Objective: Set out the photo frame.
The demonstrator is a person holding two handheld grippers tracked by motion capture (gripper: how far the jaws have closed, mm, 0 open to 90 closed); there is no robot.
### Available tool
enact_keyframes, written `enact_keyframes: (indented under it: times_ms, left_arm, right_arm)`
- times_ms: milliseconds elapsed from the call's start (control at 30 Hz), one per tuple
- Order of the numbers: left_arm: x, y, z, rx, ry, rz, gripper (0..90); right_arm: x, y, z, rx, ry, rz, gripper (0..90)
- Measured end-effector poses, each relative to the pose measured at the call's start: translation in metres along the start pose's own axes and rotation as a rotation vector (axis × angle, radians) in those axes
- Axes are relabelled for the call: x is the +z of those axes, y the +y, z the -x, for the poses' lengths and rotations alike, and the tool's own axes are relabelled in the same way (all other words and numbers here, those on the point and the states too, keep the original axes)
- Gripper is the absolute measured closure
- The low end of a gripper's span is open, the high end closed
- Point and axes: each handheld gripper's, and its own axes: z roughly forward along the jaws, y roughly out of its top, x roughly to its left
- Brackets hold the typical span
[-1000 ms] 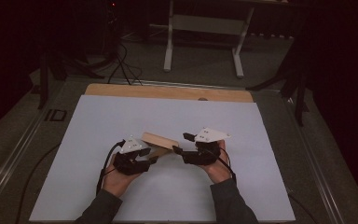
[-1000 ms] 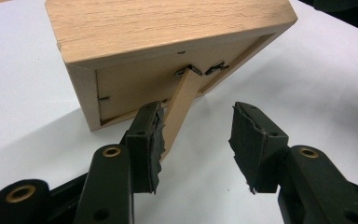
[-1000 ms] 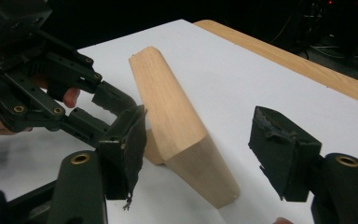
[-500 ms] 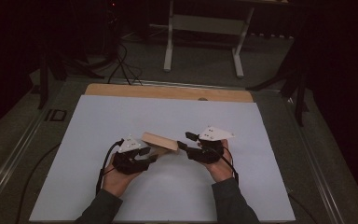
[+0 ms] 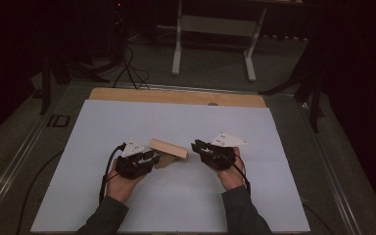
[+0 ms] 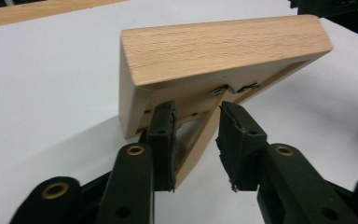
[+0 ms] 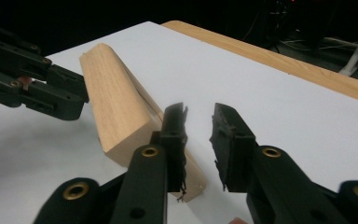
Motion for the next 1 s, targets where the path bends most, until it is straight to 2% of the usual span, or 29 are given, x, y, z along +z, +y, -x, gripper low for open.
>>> enact_keyframes:
  times_ms: [233,333,500,700,1000]
  left_arm:
    - [0.004,0.002,0.001,0.023,0.022,-0.014,75.6]
    - [0.007,0.003,0.002,0.042,0.030,-0.021,81.0]
    - [0.008,0.005,0.002,0.043,0.031,-0.021,88.7]
    - [0.011,0.006,0.002,0.044,0.029,-0.024,89.5]
    - [0.016,0.007,0.003,0.043,0.032,-0.031,89.6]
  right_arm:
    - [0.005,-0.001,-0.003,-0.001,-0.014,-0.004,87.7]
    - [0.008,-0.002,-0.004,0.001,-0.010,-0.008,89.0]
    - [0.014,-0.003,-0.005,0.017,-0.001,-0.008,89.1]
    - [0.014,-0.002,-0.006,0.040,0.009,0.015,89.3]
    - [0.018,-0.003,-0.010,0.022,0.021,-0.003,89.4]
